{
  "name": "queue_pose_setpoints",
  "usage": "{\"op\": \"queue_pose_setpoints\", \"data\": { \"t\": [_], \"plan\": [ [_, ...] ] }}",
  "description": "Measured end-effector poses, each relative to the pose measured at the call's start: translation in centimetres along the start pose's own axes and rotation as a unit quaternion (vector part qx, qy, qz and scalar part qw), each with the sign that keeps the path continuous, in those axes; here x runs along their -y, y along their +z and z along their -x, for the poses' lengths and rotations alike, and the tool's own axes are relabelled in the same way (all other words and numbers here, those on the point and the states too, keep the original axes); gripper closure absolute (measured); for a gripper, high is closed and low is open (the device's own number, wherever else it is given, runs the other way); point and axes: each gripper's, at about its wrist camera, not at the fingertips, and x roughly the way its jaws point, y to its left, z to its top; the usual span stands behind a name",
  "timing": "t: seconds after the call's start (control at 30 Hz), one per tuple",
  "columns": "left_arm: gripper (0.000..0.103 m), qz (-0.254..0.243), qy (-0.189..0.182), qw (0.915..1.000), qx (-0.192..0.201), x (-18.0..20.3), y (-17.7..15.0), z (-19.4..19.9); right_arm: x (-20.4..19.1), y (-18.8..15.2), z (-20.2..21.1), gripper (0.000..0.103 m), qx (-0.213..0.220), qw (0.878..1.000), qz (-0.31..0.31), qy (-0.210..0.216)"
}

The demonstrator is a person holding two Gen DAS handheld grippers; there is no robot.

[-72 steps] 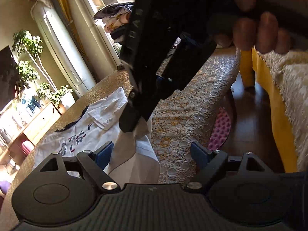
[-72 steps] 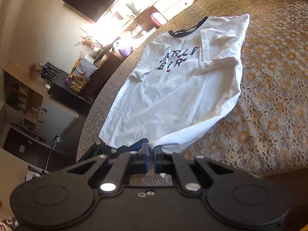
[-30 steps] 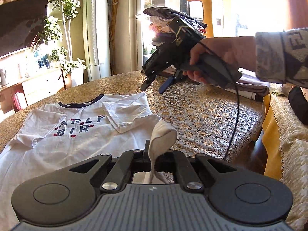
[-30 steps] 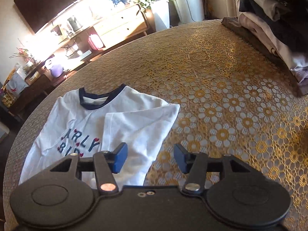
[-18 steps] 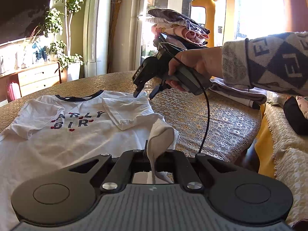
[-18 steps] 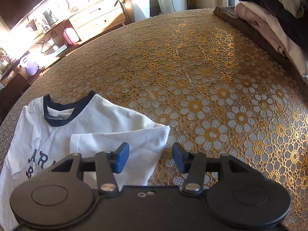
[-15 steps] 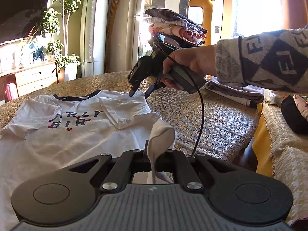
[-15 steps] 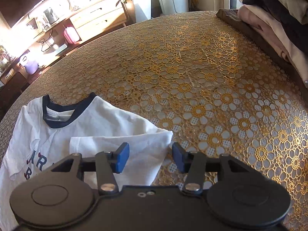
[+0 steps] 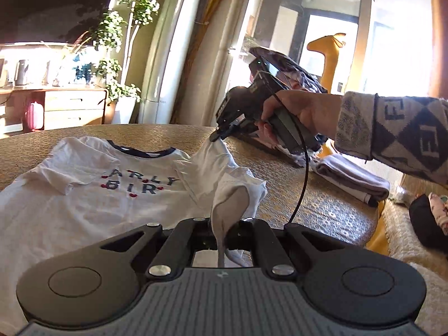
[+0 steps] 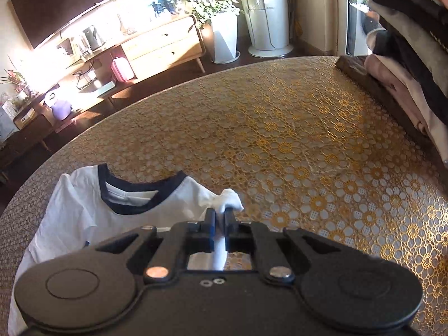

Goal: Fold clothes

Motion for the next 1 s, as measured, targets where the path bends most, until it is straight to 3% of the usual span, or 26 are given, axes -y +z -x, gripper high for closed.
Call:
{"op": "queue_pose_setpoints", "data": {
  "t": [0.23,0.37,0.53,0.8,1.0],
  "plan": [
    [0.101,0.077,0.069,0.9937,0.042,-6.3,0.5,3.9,-7.6,2.5,-0.6,0.0,0.022,0.999,0.033,0.032],
    [0.101,0.118,0.111,0.9849,0.059,-10.2,0.4,6.1,-13.2,3.8,-2.3,0.0,0.022,0.997,0.059,0.052],
    [0.101,0.159,0.161,0.9725,0.053,-15.1,-1.1,8.4,-20.9,4.5,-6.2,0.0,0.007,0.993,0.099,0.069],
    [0.101,0.21,0.184,0.9602,-0.001,-19.3,-3.8,8.9,-27.8,2.4,-13.0,0.0,-0.047,0.987,0.136,0.067],
    [0.101,0.237,0.169,0.9567,-0.019,-20.7,-4.4,8.7,-28.6,1.0,-16.2,0.0,-0.061,0.987,0.132,0.065]
  ]
}}
